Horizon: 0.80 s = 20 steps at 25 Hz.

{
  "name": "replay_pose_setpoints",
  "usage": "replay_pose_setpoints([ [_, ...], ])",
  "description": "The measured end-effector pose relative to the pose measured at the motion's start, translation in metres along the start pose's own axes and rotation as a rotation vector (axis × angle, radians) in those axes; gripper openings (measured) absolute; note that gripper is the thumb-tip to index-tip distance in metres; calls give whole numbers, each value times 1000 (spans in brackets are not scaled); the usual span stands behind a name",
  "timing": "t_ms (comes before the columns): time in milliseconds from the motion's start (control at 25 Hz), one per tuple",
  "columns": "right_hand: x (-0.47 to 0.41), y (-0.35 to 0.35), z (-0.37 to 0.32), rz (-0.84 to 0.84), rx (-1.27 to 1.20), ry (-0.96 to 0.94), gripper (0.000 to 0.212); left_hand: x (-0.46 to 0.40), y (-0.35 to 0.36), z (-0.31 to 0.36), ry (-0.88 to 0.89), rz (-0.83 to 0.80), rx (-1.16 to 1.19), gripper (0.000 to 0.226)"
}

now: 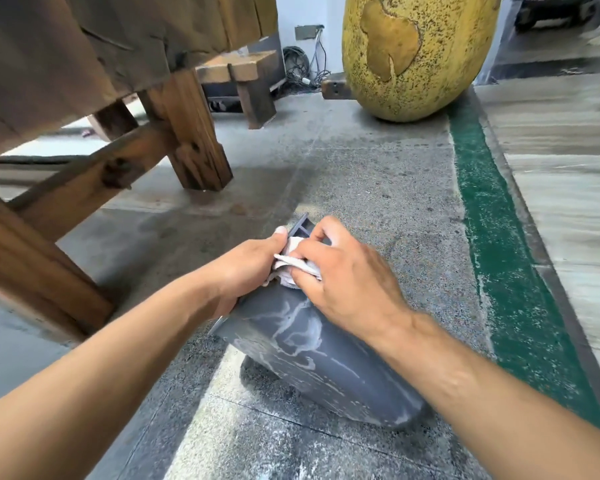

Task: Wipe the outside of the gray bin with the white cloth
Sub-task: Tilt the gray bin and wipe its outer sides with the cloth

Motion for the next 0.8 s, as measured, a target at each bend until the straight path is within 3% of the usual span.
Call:
replay_pose_setpoints([
  [240,20,11,16,-2,-43,28,20,-8,0,7,69,3,-139,65],
  [640,140,33,103,-282,60,273,33,-22,-30,-19,-103,70,21,61],
  [800,179,33,131,-441,198,366,21,-22,-32,-22,-127,43,52,59],
])
Point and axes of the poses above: each hand's wrist, its own x-axis away from the middle knuckle, its own y-axis out of the palm, z = x × y, the point moved 7 cm from there along -x, towards the middle knuckle, and after that the axes turned 4 degrees about x, right-handed, at the moved point
